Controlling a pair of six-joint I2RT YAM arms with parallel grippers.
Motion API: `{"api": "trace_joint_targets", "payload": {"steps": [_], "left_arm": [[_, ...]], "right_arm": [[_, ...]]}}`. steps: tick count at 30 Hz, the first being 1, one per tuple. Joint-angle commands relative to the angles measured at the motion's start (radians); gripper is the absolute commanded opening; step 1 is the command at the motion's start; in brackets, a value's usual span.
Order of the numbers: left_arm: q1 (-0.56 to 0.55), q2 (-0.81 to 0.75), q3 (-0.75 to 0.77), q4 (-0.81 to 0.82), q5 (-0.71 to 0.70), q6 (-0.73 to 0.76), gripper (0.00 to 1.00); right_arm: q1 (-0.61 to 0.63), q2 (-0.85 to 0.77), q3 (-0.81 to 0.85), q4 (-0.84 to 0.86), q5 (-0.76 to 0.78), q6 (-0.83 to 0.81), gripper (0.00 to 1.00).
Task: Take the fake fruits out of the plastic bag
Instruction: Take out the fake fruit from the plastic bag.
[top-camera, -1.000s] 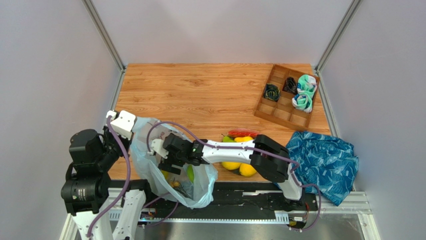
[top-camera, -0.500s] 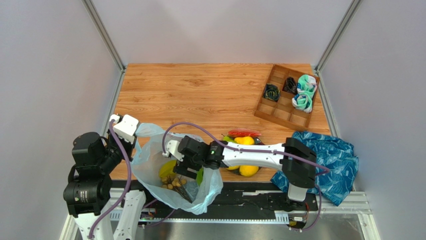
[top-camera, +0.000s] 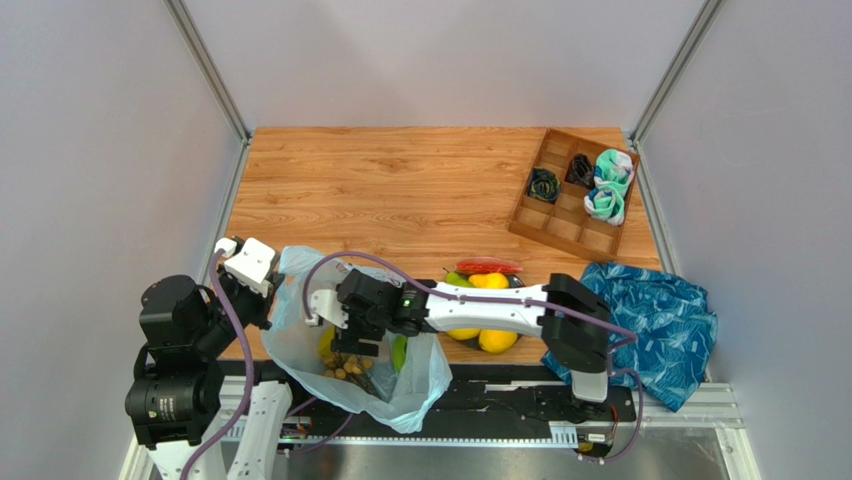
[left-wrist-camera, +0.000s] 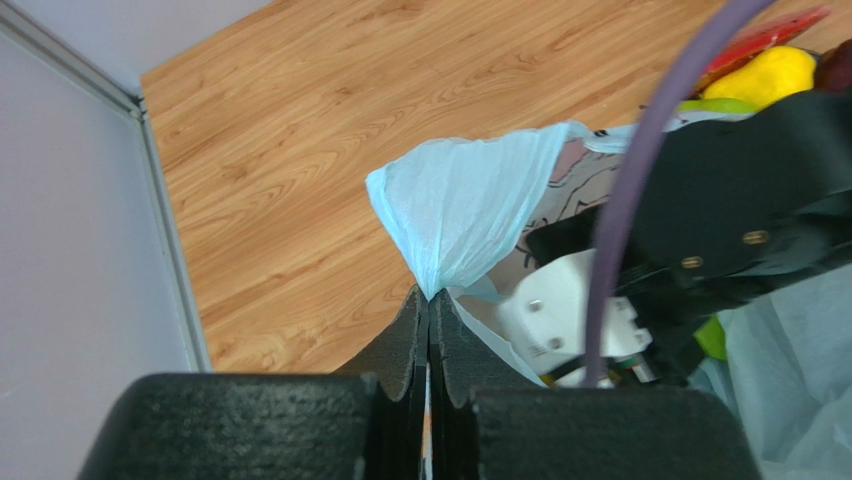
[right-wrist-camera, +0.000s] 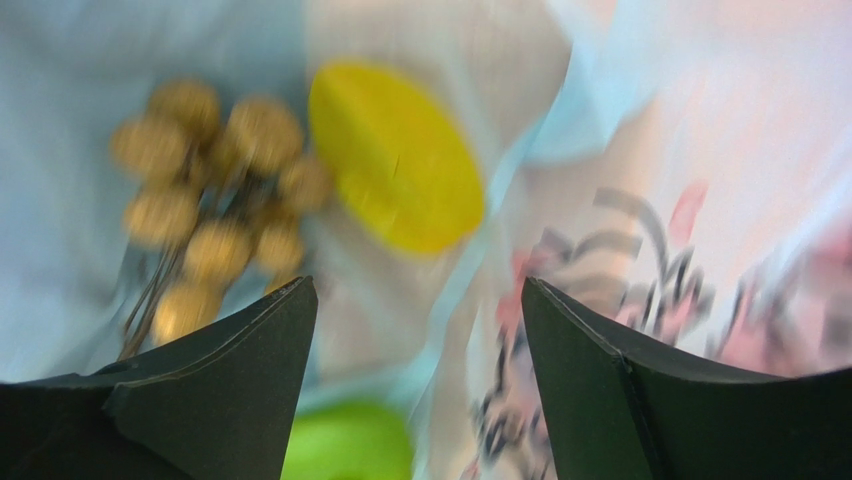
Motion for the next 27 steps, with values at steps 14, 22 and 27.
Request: {"api": "trace_joint_targets", "payload": {"steps": [14, 22, 27], "left_arm": [[-0.020, 0.024, 0.078, -0.044, 0.116, 0.010, 0.00], [-0.043, 0.027, 0.060, -0.016, 0.054, -0.025, 0.00], [-0.047, 0.054, 0.005, 0.126, -0.026, -0.120, 0.00]], "right_arm": [[0.006, 0.346, 0.337, -0.103, -0.192, -0.271, 0.85], [-0.002, 0.381, 0.404, -0.125, -0.117, -0.329, 0.34], [-0.017, 0.181, 0.335, -0.173, -0.120, -0.355, 0.20]]}}
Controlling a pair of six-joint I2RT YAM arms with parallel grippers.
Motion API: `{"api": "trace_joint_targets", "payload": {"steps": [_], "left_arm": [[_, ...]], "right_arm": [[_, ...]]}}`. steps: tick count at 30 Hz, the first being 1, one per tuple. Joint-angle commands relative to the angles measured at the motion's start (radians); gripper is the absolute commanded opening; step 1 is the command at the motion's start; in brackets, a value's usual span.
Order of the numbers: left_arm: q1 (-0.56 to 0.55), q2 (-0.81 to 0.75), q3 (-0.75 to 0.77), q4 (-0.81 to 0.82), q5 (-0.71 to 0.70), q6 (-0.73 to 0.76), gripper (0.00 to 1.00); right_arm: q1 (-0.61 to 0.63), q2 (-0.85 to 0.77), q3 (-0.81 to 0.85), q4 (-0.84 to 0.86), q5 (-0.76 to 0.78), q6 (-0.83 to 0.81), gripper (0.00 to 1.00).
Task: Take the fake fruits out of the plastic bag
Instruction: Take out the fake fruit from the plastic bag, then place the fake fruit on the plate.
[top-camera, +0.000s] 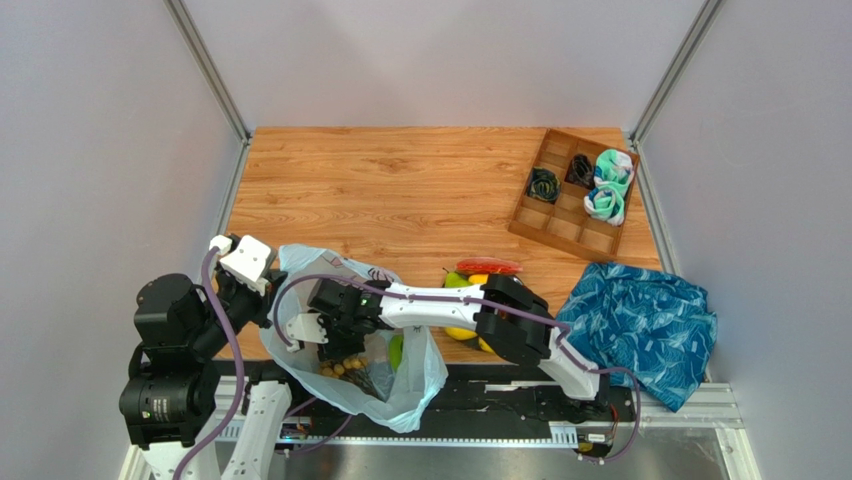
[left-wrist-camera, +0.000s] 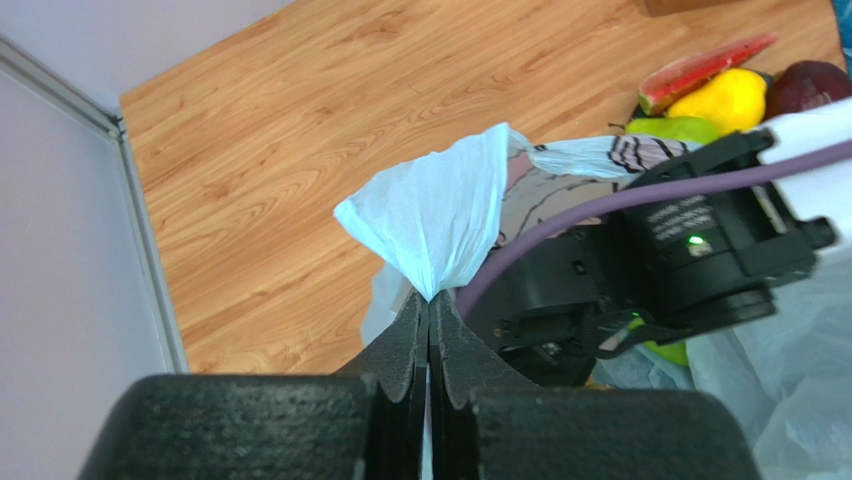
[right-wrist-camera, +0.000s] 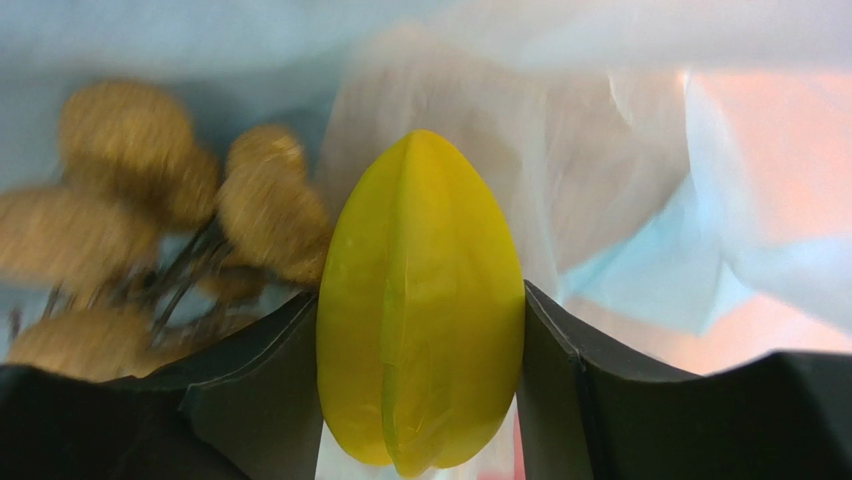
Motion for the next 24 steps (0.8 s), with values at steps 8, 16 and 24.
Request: {"api": "trace_joint_targets", "payload": {"steps": [8, 16, 24], "left_arm": [[-0.008, 0.187, -0.032, 0.307, -0.059, -0.225, 0.00], [-0.008, 0.221, -0.024, 0.352, -0.209, -0.250, 0.00], [0.005, 0.193, -0.042, 0.336, -0.169, -0.239, 0.00]], "right_arm": [[-0.114, -0.571, -0.184, -0.139, -0.252, -0.035, 0.22], [-0.209, -0.844, -0.294, -0.163, -0.182, -0.035, 0.21], [-0.411, -1.070, -0.612, -0.272, -0.018, -0.079, 0.22]]}}
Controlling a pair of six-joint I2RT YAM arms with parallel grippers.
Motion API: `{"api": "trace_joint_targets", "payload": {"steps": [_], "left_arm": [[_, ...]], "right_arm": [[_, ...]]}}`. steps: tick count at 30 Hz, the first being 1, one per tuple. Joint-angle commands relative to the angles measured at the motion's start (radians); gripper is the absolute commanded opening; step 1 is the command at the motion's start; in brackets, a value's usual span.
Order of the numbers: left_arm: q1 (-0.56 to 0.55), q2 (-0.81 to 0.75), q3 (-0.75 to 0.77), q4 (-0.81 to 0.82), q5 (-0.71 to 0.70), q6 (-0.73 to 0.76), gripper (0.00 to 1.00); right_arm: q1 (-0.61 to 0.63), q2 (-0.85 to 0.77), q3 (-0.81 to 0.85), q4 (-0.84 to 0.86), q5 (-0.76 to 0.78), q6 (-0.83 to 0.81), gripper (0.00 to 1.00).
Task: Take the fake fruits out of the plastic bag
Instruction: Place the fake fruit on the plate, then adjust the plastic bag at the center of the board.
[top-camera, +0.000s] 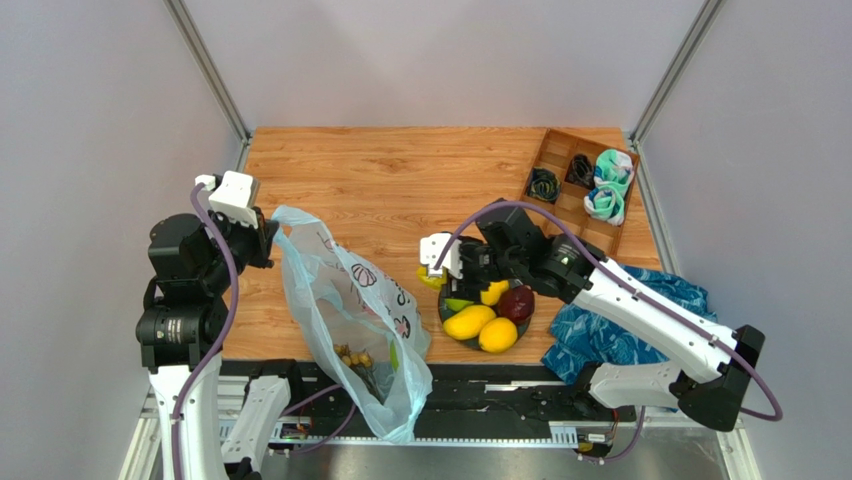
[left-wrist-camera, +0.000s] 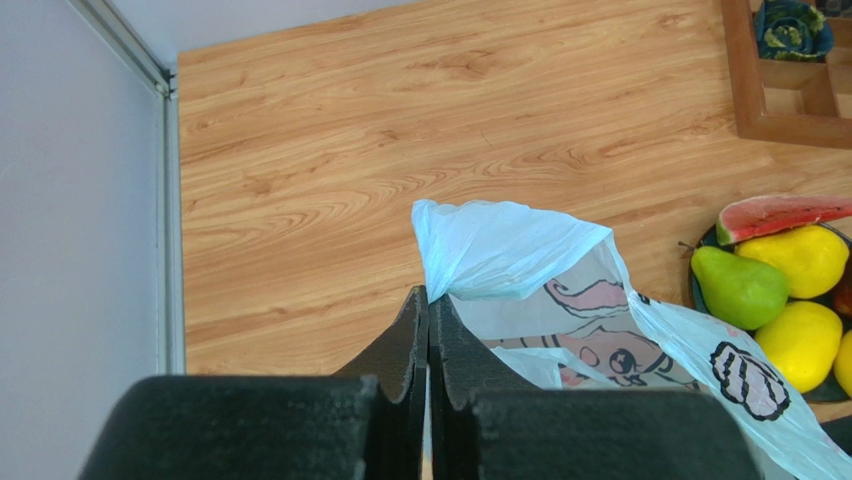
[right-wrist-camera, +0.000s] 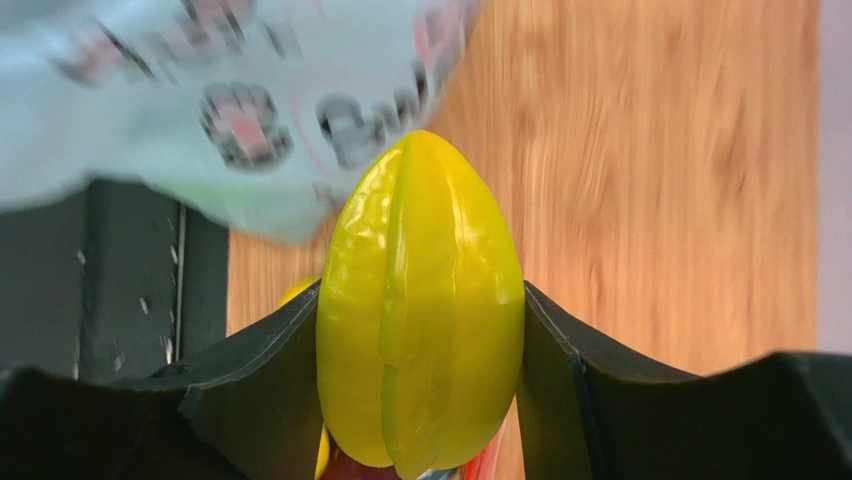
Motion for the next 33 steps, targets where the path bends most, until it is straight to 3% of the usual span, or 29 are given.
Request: {"api": "trace_joint_targets", "payload": {"steps": [1, 11, 15, 17, 18, 19, 20, 24, 26, 29, 32, 33], "left_arm": [[0.017, -0.009, 0.007, 0.030, 0.040, -0.014, 0.00], [0.038, -0.006, -0.011, 0.033, 0.094, -0.020, 0.00], [0.042, -0.009, -0.016, 0.025, 0.094, -0.015, 0.00], [0.040, -0.008, -0.012, 0.017, 0.099, -0.012, 0.00], [0.042, -0.008, -0.008, 0.014, 0.109, -0.004, 0.00], [0.040, -0.006, -0.008, 0.010, 0.114, 0.000, 0.00], [0.040, -0.006, -0.008, 0.005, 0.126, 0.002, 0.00], [0.040, 0.000, -0.016, -0.004, 0.148, -0.003, 0.00], [0.042, 0.001, -0.021, -0.007, 0.154, -0.009, 0.00], [0.040, 0.001, -0.022, -0.013, 0.165, -0.024, 0.00], [0.040, 0.003, -0.015, -0.016, 0.174, -0.041, 0.00], [0.040, 0.006, -0.012, -0.016, 0.174, -0.047, 0.00]], "right_arm": [[-0.115, -0.053, -0.183, -0.074, 0.128, -0.057, 0.22], [-0.178, 0.024, -0.333, -0.025, 0.189, -0.054, 0.26], [-0.178, 0.037, -0.370, 0.001, 0.232, -0.035, 0.50], [-0.178, 0.040, -0.358, -0.002, 0.246, -0.019, 0.73], [-0.178, 0.039, -0.311, -0.019, 0.232, -0.001, 0.90], [-0.177, 0.036, -0.280, -0.039, 0.211, 0.008, 0.98], [-0.178, 0.039, -0.248, -0.083, 0.151, 0.018, 1.00], [-0.177, 0.076, -0.021, -0.142, -0.019, 0.157, 1.00], [-0.172, 0.111, 0.108, -0.087, -0.116, 0.289, 1.00], [-0.113, 0.166, 0.260, -0.018, -0.144, 0.366, 1.00], [-0.024, 0.267, 0.402, -0.024, -0.180, 0.320, 0.92], [0.013, 0.331, 0.430, -0.031, -0.193, 0.306, 0.85]]}}
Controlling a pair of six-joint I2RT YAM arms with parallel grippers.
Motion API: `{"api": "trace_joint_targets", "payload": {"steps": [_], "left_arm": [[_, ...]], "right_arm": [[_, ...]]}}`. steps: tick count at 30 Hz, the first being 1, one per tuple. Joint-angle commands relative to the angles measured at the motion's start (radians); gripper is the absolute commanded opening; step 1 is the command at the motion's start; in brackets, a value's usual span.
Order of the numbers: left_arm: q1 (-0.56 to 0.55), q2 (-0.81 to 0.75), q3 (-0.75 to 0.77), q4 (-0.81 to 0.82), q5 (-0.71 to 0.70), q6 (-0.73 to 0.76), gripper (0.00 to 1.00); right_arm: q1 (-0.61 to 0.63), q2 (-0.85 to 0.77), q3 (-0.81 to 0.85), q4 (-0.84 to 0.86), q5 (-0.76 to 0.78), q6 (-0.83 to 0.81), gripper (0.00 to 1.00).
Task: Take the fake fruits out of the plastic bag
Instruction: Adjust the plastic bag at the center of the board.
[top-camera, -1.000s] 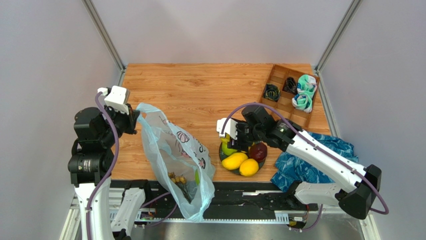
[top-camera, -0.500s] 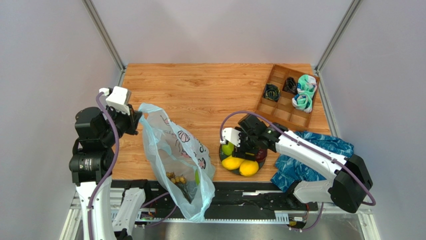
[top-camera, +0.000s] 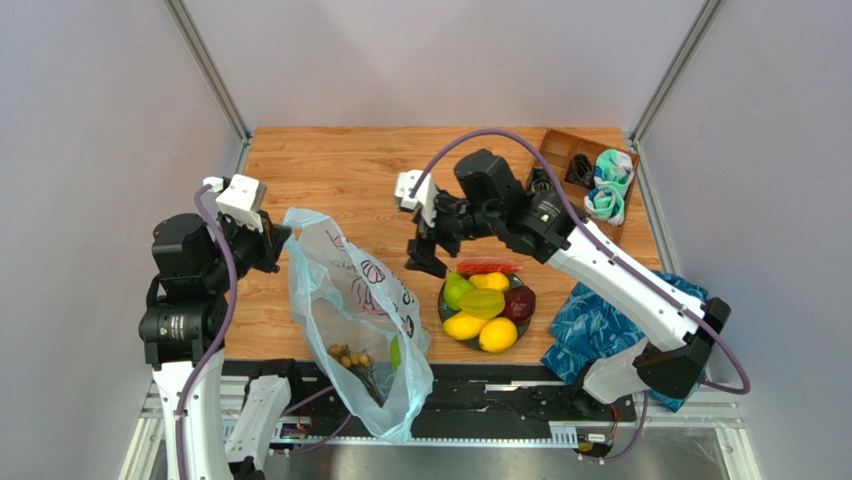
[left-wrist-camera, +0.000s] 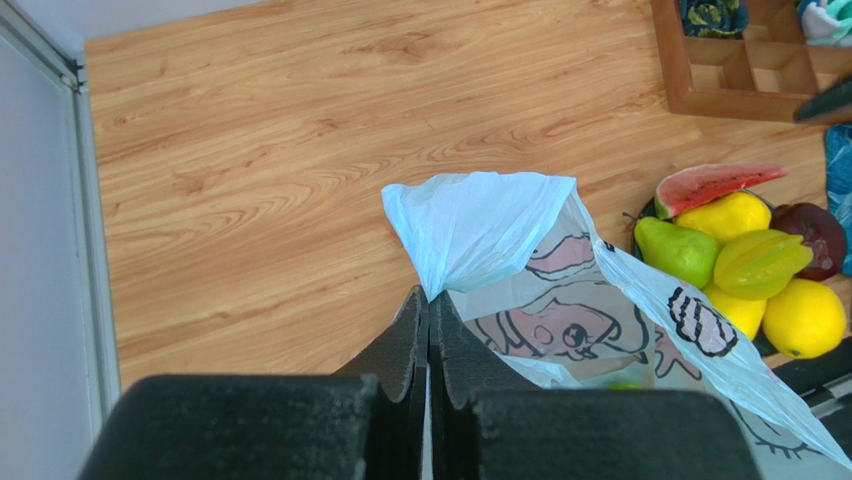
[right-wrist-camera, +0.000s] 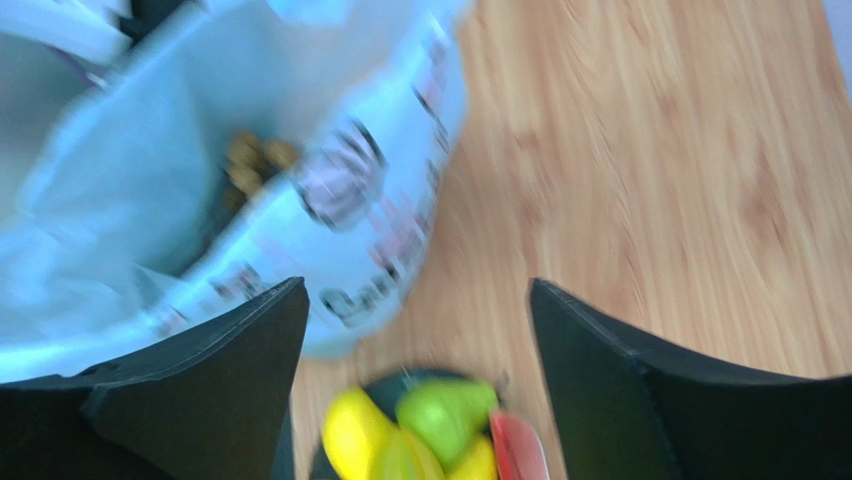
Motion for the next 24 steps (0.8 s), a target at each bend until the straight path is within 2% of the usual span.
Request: {"api": "trace_joint_targets", "payload": {"steps": [1, 2, 3, 6, 11, 14, 20, 22, 24], "left_arm": [[0.005, 0.011, 0.009, 0.008, 0.031, -0.039, 0.00], [0.005, 0.011, 0.014, 0.007, 0.030, -0.045, 0.00], [0.003, 0.014, 0.015, 0.008, 0.027, -0.048, 0.00], [0.005, 0.010, 0.011, 0.011, 0.017, -0.059, 0.00], [0.005, -0.006, -0.029, 0.031, 0.047, -0.082, 0.00], [0.003, -0.016, -0.035, 0.038, 0.031, -0.080, 0.00], [0.005, -0.050, 0.015, 0.007, -0.067, -0.070, 0.00], [0.002, -0.056, 0.044, -0.001, -0.075, -0.073, 0.00], [-0.004, -0.055, 0.096, -0.001, -0.084, -0.076, 0.00]], "right_arm": [[0.114, 0.170, 0.157, 0.005, -0.139, 0.028, 0.80], [0.127, 0.197, 0.201, -0.019, -0.186, 0.010, 0.76], [0.145, 0.226, 0.212, -0.027, -0.208, 0.005, 0.67], [0.185, 0.306, 0.223, -0.039, -0.265, -0.010, 0.58], [0.204, 0.432, 0.208, -0.039, -0.285, 0.053, 0.54], [0.210, 0.477, 0.151, -0.018, -0.219, 0.132, 0.54], [0.230, 0.494, -0.016, -0.003, -0.055, 0.218, 0.43], [0.234, 0.494, -0.039, -0.006, -0.040, 0.229, 0.49], [0.236, 0.504, -0.042, -0.006, 0.051, 0.213, 0.52]]}}
